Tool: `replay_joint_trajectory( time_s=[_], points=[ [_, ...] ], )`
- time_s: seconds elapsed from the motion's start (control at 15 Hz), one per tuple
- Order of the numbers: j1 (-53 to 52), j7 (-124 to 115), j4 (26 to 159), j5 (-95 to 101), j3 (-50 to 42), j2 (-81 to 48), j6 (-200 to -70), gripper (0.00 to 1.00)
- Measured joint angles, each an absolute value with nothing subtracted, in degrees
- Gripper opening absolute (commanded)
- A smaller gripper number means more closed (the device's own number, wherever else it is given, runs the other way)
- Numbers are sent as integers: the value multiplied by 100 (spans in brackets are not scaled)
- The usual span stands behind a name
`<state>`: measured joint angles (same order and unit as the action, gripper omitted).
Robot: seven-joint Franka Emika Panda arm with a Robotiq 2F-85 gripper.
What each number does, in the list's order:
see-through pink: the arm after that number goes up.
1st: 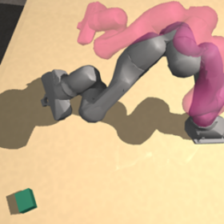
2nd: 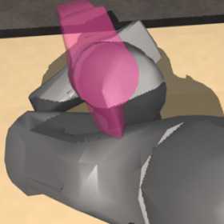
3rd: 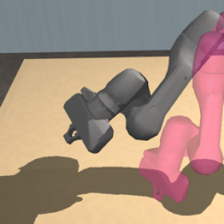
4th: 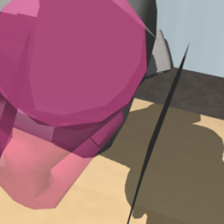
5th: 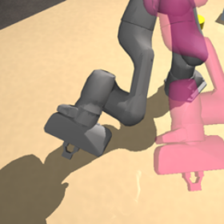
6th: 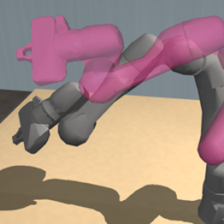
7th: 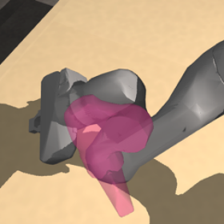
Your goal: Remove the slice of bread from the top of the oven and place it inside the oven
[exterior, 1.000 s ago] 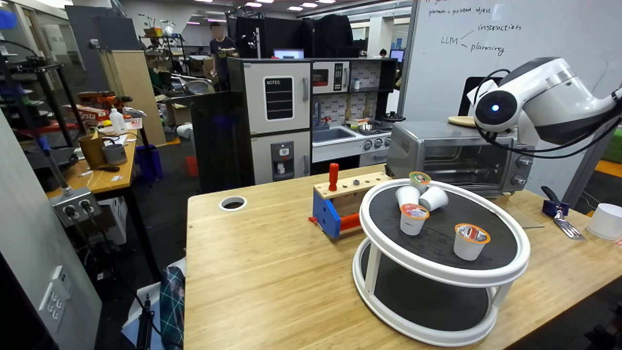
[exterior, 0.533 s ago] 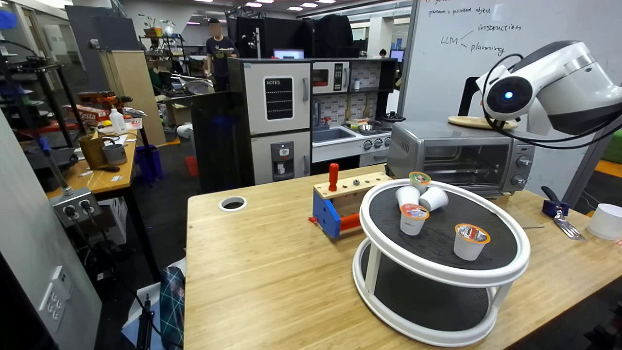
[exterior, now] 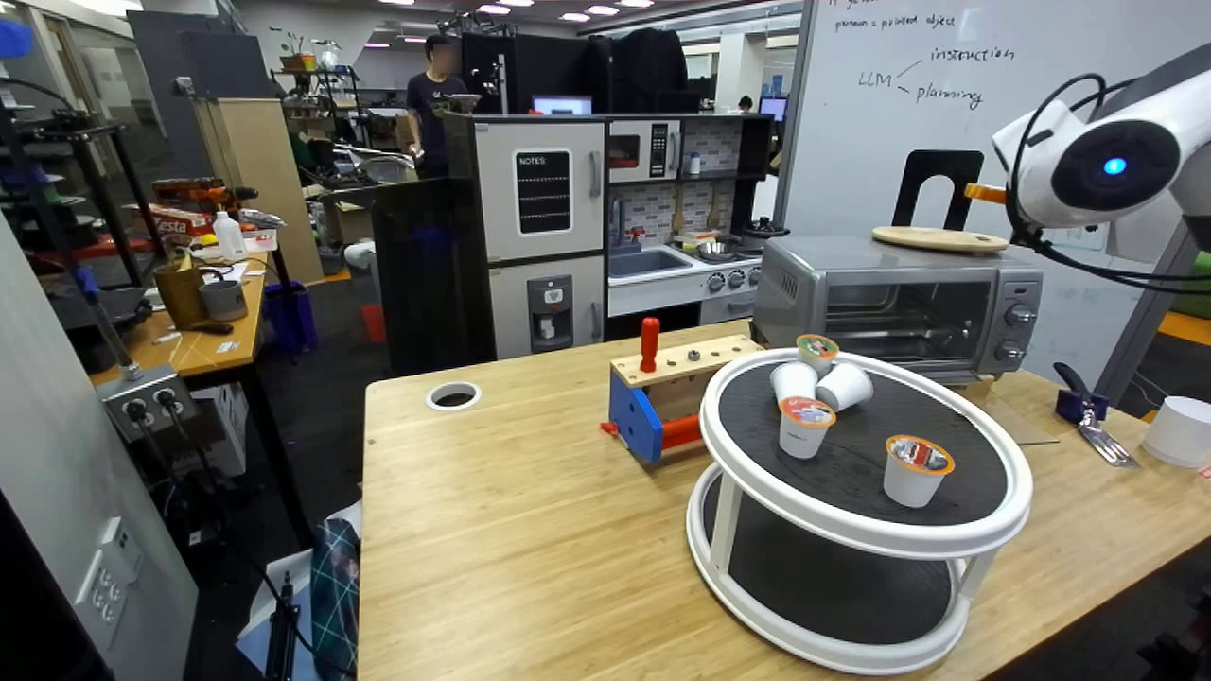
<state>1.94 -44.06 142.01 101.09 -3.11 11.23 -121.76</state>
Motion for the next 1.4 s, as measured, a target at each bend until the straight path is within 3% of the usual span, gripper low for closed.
replay_joint_trajectory(
  time_s=[0.53, 1.4],
  points=[
    [-493, -4192, 15652, 10030, -76, 2565, -12204, 2],
    [-1194, -3292, 15618, 8224, 565, 2683, -11492, 2]
  ],
)
